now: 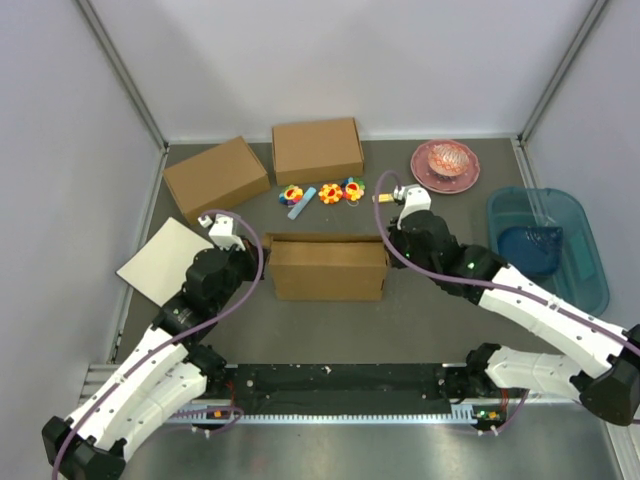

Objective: Fold the paper box

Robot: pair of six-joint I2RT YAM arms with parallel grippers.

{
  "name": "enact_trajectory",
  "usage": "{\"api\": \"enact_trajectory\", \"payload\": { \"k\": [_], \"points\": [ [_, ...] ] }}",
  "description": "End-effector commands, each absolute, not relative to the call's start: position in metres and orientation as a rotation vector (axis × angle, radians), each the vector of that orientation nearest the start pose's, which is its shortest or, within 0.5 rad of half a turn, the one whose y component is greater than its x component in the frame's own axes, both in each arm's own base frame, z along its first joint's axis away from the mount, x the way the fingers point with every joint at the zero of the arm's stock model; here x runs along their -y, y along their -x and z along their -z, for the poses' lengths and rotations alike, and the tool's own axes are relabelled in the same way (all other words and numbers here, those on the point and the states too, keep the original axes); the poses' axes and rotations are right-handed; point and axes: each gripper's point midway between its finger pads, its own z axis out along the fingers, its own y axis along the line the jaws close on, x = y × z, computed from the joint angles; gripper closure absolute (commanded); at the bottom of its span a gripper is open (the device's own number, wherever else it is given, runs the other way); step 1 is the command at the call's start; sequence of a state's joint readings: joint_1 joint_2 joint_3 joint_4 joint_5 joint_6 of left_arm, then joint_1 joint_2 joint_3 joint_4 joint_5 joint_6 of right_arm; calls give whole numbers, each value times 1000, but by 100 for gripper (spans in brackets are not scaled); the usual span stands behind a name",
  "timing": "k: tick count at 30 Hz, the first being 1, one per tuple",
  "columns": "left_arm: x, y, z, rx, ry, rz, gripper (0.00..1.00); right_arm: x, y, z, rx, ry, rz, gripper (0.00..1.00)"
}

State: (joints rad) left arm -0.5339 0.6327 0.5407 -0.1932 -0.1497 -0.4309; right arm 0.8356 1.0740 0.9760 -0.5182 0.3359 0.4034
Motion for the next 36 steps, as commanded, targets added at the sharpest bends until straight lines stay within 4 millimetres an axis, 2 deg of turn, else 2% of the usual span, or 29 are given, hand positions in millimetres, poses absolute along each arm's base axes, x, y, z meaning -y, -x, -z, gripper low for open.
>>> {"api": "enact_trajectory", "payload": {
  "k": [1,9,15,19,28,36],
  "points": [
    [128,-252,-196,-1909,8,459,100,-201,-239,-189,-2176,281,-326,100],
    [130,-250,-199,-1903,9,482,100,-196,-227,-160,-2239,279,-327,100],
    [126,-247,-219,-1877,22,478,74,-193,-226,-150,-2261,279,-306,100],
    [124,-244,-234,-1853,13,483,67,-194,-226,-151,-2261,274,-305,100],
    [121,-242,-269,-1776,7,494,64,-193,-228,-153,-2256,270,-303,100],
    [128,-253,-260,-1810,-28,473,66,-194,-227,-153,-2255,272,-305,100]
  ]
}}
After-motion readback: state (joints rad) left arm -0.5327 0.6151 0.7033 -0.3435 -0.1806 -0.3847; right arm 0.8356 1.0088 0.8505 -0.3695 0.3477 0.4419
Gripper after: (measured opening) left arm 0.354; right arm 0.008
